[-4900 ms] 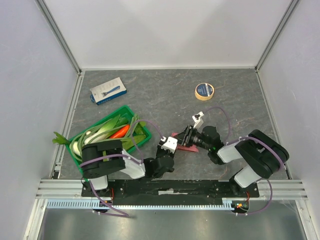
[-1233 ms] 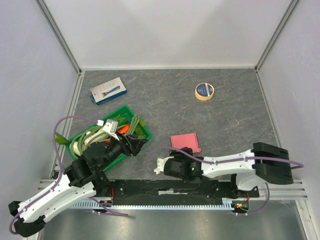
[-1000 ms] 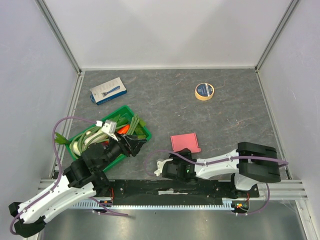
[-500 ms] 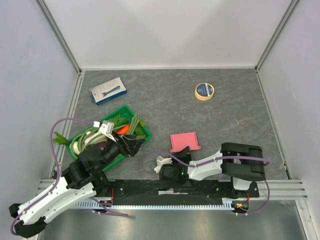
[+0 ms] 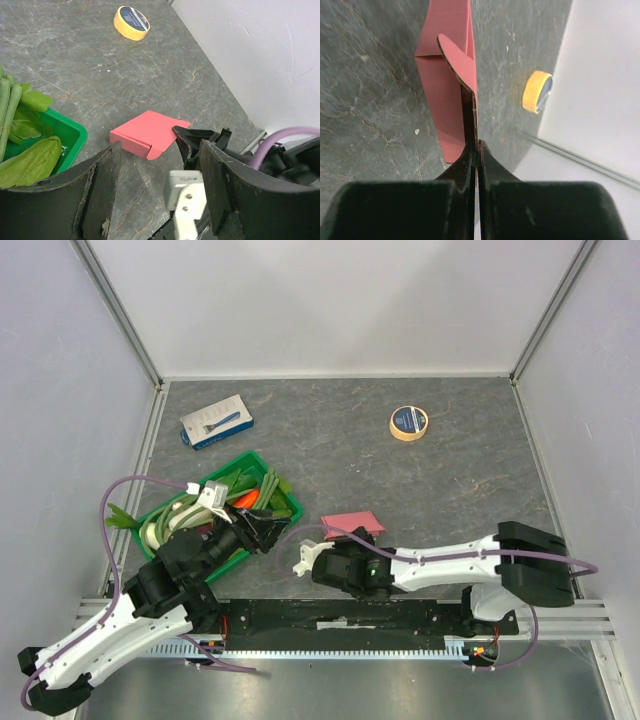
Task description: Fold the paper box
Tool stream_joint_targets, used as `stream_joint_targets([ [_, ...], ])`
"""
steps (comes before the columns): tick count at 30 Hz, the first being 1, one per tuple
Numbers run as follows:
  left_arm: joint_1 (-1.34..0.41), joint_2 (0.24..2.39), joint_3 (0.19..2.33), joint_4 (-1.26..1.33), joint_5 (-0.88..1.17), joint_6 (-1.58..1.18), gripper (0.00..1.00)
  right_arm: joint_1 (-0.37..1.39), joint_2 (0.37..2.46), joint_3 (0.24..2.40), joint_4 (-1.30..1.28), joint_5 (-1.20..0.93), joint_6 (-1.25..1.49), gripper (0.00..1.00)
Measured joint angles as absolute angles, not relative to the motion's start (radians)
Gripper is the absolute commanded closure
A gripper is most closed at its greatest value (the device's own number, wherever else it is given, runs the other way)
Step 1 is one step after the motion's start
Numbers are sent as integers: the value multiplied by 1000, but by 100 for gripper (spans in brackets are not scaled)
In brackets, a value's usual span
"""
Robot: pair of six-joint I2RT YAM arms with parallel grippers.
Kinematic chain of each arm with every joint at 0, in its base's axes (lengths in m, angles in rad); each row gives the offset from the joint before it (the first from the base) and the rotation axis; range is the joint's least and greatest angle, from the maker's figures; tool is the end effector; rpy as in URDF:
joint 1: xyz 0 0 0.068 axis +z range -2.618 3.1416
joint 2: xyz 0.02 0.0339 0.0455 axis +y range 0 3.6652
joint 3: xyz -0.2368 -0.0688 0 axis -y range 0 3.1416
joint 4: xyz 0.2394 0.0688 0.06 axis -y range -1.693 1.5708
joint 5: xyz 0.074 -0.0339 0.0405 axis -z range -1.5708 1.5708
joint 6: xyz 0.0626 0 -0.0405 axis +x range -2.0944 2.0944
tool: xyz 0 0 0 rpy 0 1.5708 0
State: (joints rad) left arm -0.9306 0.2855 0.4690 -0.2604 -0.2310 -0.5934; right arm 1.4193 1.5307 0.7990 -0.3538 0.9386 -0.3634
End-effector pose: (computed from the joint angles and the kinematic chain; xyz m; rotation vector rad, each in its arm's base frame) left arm 0.1021 -0.1131 0.2725 0.1070 1.7344 -0.9594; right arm 0.0923 0.2697 0.1366 -1.5266 1.5854 -0.6843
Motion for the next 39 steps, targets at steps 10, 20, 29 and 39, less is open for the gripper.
stream_joint_targets([
  [10, -931, 344, 472, -259, -235, -594, 30, 1224, 1421, 989, -674, 491, -336, 100],
  [20, -931, 399, 338, -220, -206, -652, 34, 1139, 1446, 1071, -834, 294, -328, 100],
  [29, -931, 400, 223, -120, -117, -711, 37, 1079, 1543, 1179, -893, 230, -333, 98],
  [39, -931, 486, 158, 12, -31, -737, 36, 1015, 1674, 1260, -896, 188, -354, 81],
])
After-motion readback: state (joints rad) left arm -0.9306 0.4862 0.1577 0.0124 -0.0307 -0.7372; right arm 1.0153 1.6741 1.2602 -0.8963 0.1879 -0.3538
